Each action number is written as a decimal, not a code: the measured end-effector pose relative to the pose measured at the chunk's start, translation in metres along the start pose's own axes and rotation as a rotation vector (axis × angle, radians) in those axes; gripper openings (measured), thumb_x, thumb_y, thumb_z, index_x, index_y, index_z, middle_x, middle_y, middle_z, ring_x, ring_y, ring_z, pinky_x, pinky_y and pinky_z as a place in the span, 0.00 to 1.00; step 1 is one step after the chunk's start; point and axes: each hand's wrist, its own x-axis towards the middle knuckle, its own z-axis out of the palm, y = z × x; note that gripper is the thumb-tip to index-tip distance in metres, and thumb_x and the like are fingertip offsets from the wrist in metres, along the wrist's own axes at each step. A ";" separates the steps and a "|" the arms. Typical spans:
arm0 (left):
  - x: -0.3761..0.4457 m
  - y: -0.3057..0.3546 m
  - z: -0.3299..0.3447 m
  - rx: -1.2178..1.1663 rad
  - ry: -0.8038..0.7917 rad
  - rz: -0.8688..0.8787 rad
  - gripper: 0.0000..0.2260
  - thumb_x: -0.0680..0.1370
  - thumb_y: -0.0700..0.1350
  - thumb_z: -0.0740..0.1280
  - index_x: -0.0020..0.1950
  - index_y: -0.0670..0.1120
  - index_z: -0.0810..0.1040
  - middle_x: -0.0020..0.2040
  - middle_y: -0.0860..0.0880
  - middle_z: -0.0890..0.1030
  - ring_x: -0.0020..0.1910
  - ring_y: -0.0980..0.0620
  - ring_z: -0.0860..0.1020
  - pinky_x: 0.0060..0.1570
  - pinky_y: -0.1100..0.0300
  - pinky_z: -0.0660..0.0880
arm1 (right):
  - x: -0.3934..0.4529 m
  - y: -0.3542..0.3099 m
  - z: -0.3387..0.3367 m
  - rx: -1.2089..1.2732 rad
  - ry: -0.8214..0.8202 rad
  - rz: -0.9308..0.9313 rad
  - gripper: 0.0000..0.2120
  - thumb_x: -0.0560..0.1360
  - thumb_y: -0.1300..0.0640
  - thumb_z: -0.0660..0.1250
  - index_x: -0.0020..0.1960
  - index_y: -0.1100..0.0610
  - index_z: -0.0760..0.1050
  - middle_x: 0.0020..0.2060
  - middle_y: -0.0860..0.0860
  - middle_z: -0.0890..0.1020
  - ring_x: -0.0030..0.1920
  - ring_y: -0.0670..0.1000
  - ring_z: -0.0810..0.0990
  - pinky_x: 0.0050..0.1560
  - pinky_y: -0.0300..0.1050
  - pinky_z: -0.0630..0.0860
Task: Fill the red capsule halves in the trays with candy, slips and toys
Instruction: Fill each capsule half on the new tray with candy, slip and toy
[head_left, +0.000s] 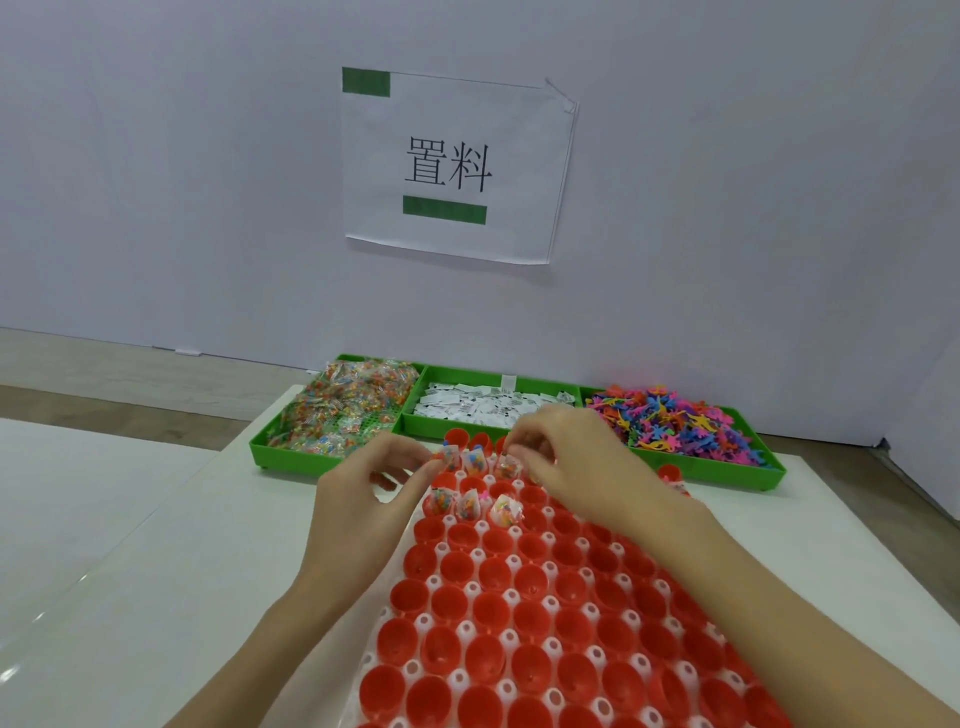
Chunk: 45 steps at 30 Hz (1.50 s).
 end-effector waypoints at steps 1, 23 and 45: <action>0.001 0.003 0.000 -0.048 -0.010 -0.015 0.03 0.75 0.50 0.75 0.46 0.53 0.83 0.41 0.57 0.85 0.43 0.56 0.82 0.44 0.62 0.78 | 0.009 0.007 -0.003 0.003 0.027 0.036 0.08 0.81 0.56 0.67 0.56 0.54 0.83 0.45 0.44 0.81 0.41 0.37 0.77 0.45 0.27 0.71; 0.010 -0.003 -0.008 -0.102 0.012 -0.129 0.09 0.71 0.48 0.80 0.43 0.51 0.81 0.41 0.53 0.86 0.42 0.55 0.84 0.42 0.61 0.78 | 0.122 0.041 0.053 -0.126 -0.145 0.329 0.12 0.75 0.56 0.76 0.53 0.64 0.83 0.50 0.56 0.86 0.52 0.55 0.84 0.56 0.49 0.81; -0.010 0.038 -0.006 -0.501 -0.256 -0.265 0.10 0.69 0.44 0.81 0.43 0.44 0.82 0.42 0.43 0.86 0.44 0.46 0.86 0.45 0.64 0.80 | -0.031 -0.015 -0.015 0.559 0.189 0.213 0.03 0.76 0.52 0.75 0.48 0.49 0.87 0.41 0.43 0.87 0.43 0.40 0.84 0.47 0.33 0.79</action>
